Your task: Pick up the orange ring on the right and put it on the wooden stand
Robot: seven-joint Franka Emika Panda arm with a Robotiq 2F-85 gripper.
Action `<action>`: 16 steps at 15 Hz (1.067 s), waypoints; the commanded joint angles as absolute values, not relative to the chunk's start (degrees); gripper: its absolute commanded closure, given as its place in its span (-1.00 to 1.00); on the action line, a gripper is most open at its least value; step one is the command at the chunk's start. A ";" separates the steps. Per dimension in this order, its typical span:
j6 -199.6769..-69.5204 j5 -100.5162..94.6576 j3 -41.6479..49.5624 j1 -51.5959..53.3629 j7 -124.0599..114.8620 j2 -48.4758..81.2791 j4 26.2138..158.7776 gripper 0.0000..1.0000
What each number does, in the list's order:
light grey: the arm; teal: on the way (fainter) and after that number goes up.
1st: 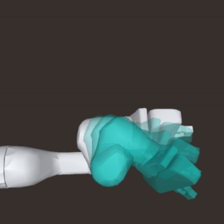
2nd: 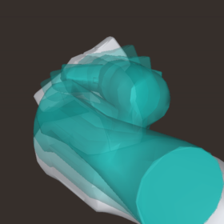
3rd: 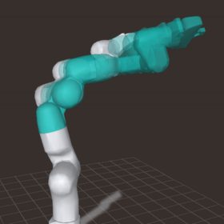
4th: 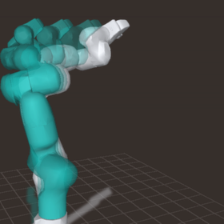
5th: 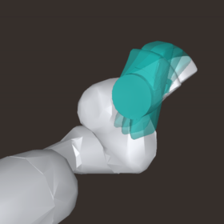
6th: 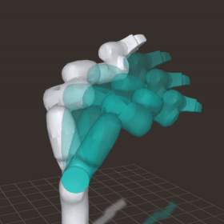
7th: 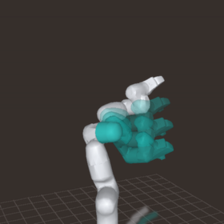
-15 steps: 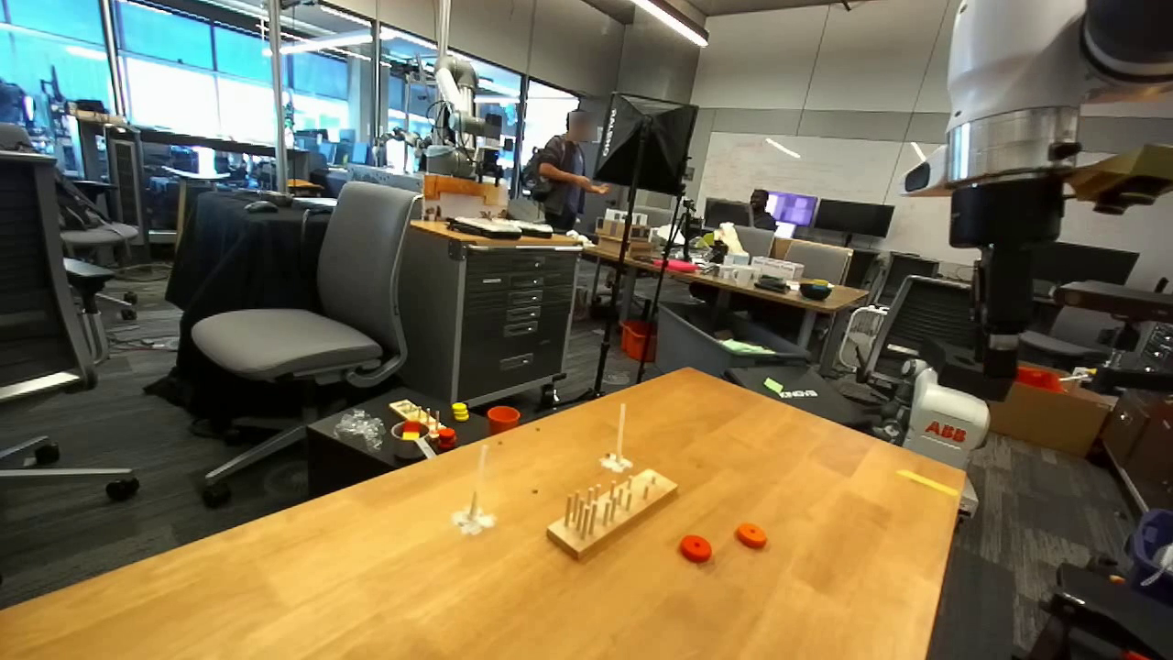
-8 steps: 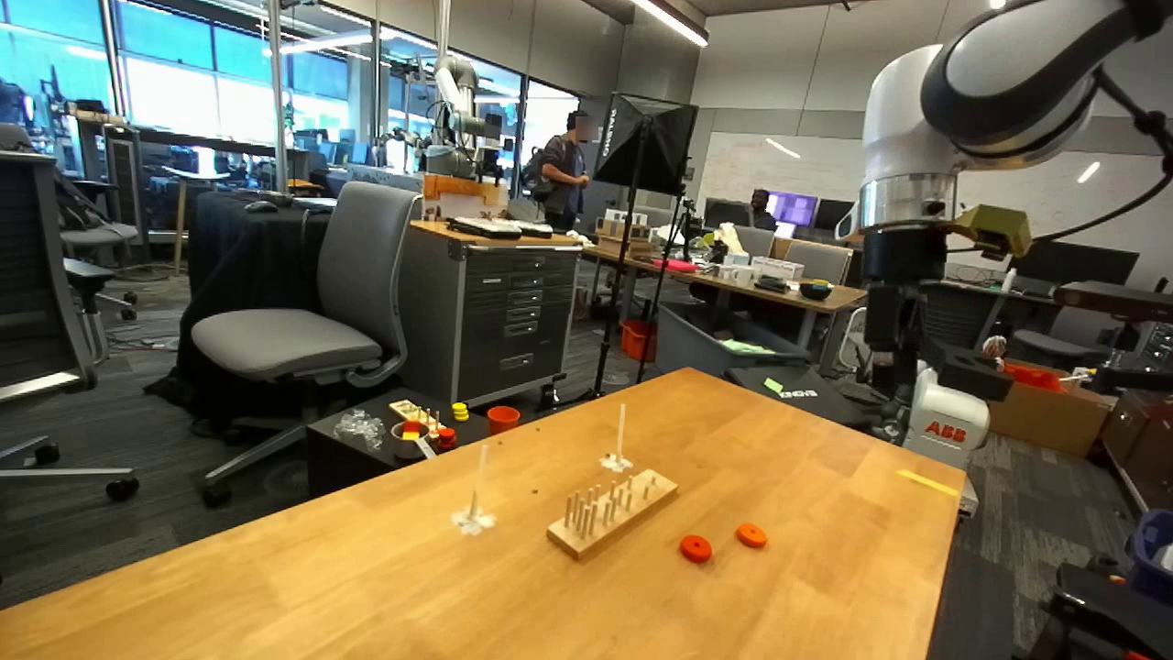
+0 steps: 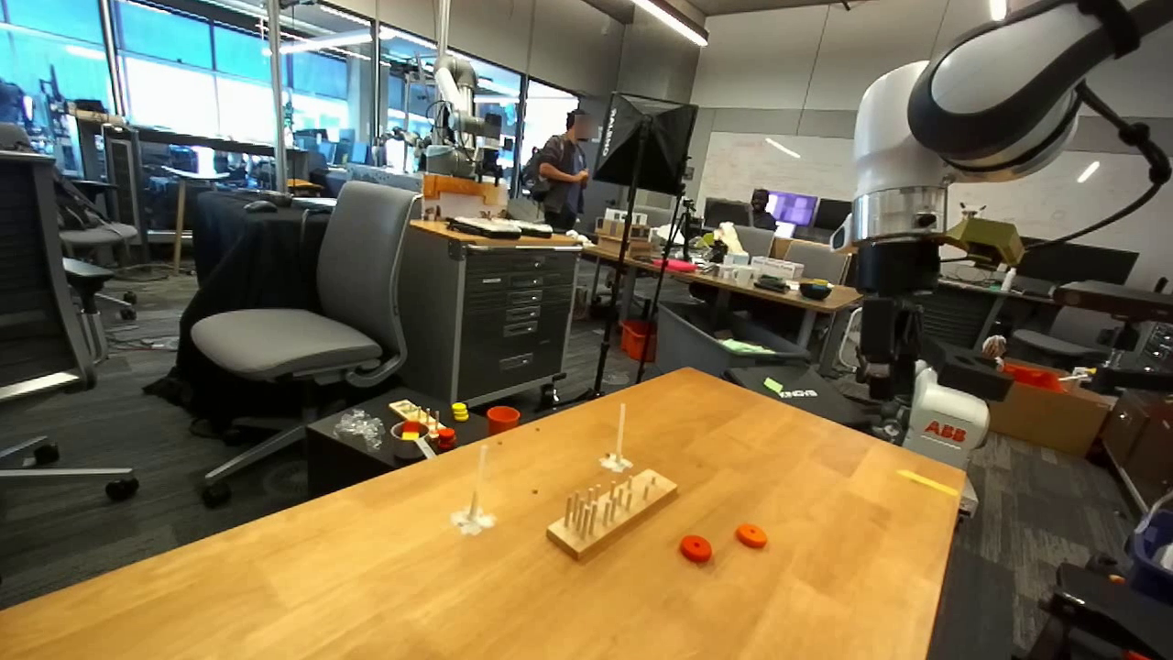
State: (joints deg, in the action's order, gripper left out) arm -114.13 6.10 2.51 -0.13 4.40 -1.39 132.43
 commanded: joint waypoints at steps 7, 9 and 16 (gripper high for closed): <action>-126.51 5.57 1.66 0.18 -12.09 16.63 123.14 -1.00; -127.07 5.29 2.33 0.32 -14.90 20.74 120.14 -1.00; -126.88 4.52 3.71 1.29 -19.55 29.80 114.56 -1.00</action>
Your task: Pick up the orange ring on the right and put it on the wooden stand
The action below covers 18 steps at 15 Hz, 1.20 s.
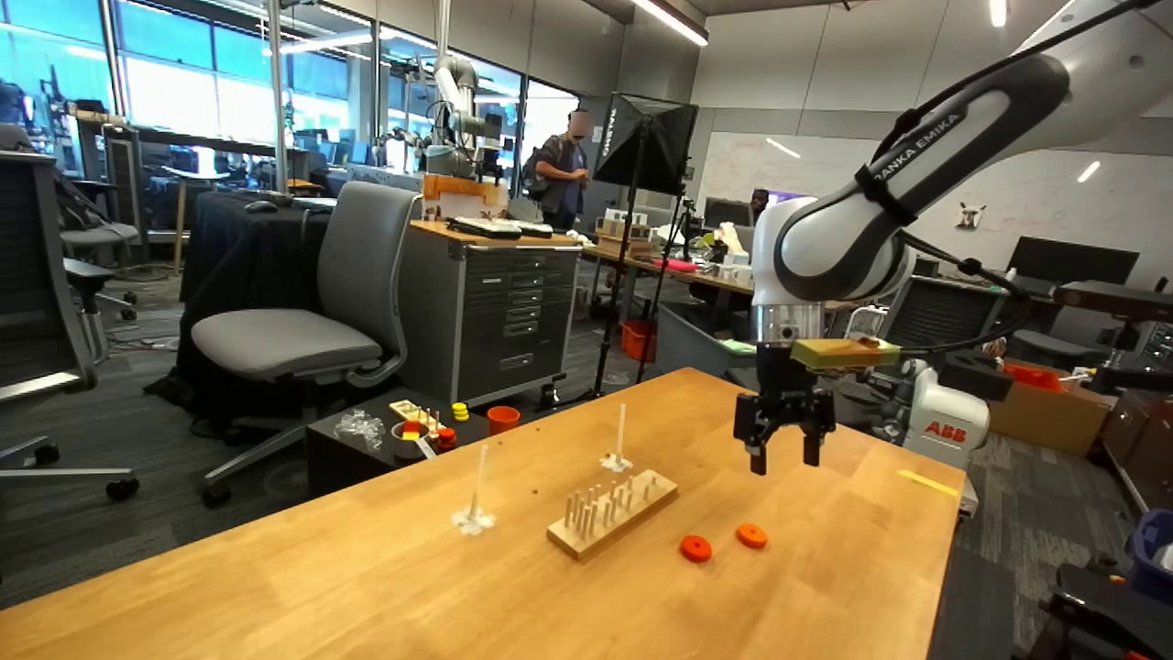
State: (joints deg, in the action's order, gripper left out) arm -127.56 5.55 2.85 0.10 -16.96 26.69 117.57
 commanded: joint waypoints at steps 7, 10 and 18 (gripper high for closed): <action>-128.65 2.49 3.69 2.64 -18.81 33.22 115.58 -1.00; -131.72 1.86 3.42 3.30 -18.28 33.01 116.91 -1.00; -136.45 1.12 3.33 5.34 -18.31 33.64 118.20 -1.00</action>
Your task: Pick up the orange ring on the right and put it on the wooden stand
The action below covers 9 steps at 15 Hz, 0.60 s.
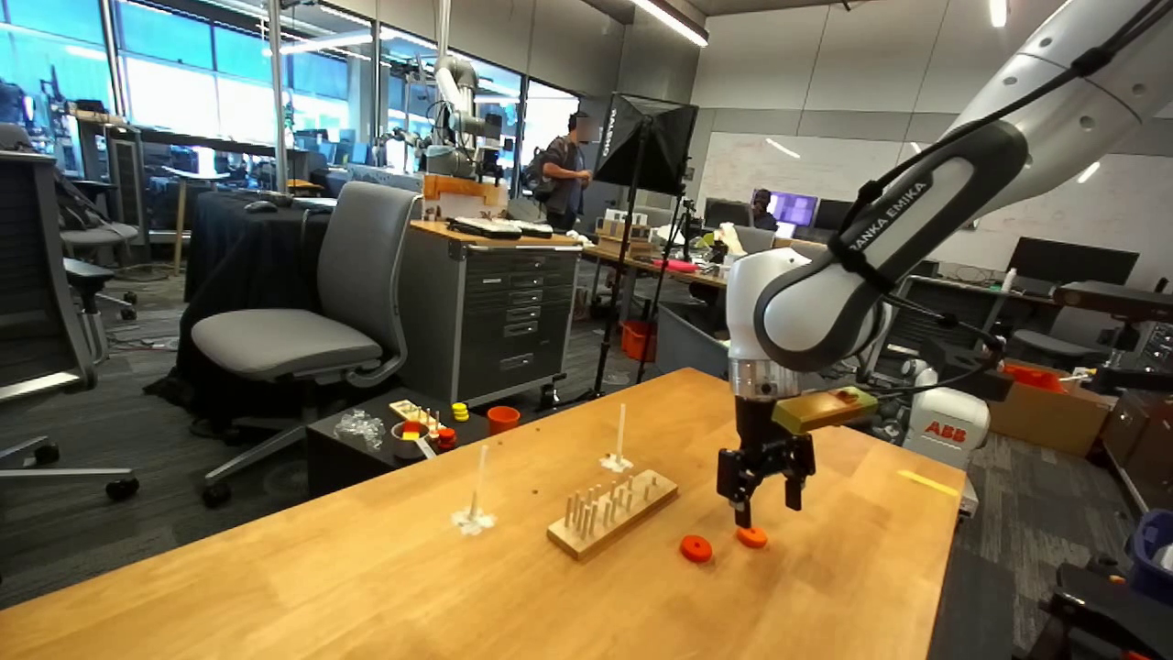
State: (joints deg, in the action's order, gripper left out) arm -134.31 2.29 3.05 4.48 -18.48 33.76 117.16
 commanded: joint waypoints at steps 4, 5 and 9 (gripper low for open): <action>-137.49 0.37 3.35 5.72 -17.45 33.98 118.72 -1.00; -137.82 0.13 3.28 5.70 -17.20 34.01 118.85 -1.00; -143.00 0.22 2.86 5.31 -15.49 33.51 120.82 -1.00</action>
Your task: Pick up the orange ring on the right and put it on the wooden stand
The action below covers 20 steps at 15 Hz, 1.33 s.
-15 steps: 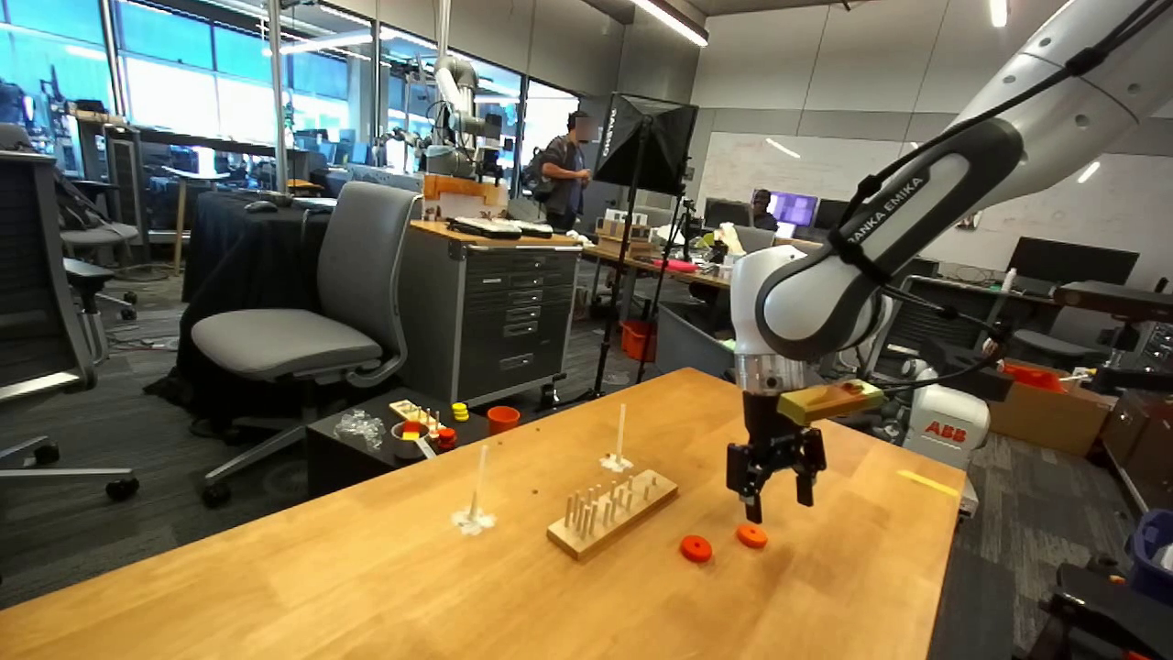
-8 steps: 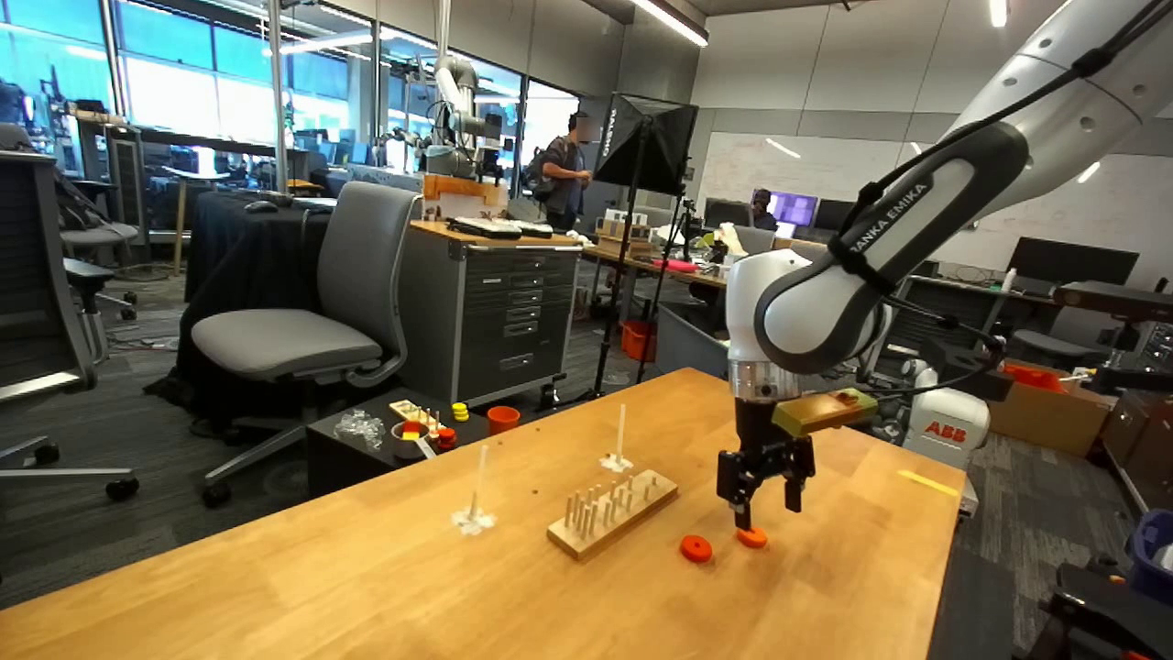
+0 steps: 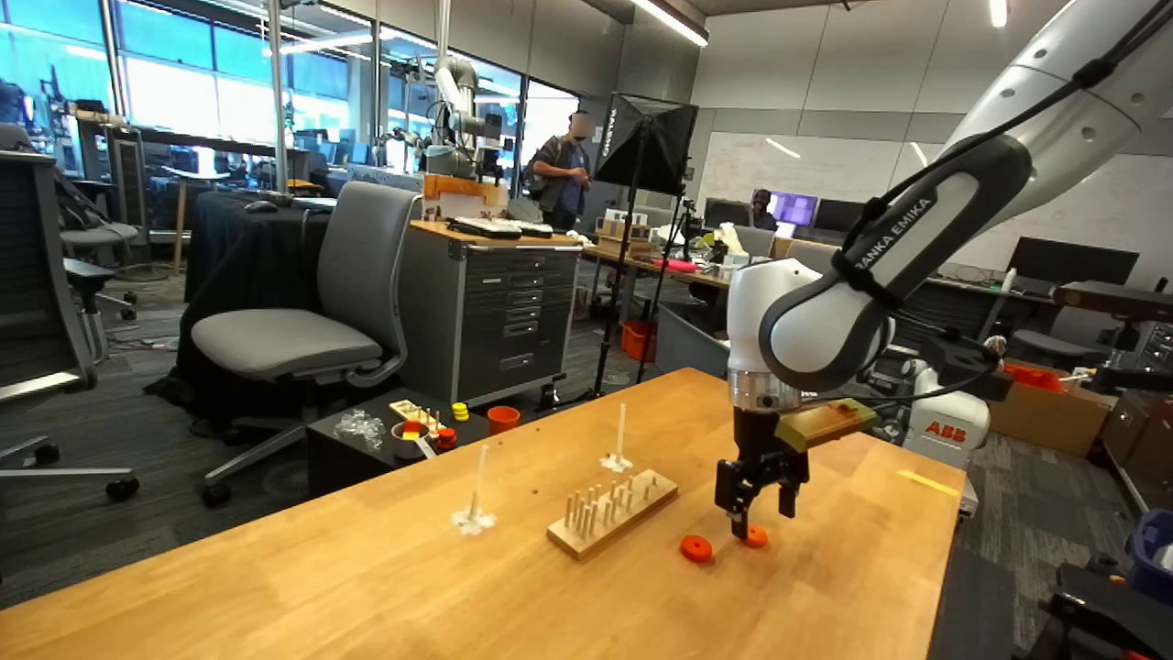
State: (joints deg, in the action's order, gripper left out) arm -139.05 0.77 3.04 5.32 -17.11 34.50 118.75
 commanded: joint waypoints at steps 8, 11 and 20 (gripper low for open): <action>-147.13 0.15 2.21 5.99 -13.57 33.55 123.64 -1.00; -148.74 -0.02 2.22 6.46 -13.42 33.23 124.70 -1.00; -152.30 -0.34 1.91 7.71 -12.92 31.57 127.24 -0.76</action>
State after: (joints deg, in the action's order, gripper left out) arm -150.42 0.26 2.28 7.20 -13.61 33.70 124.80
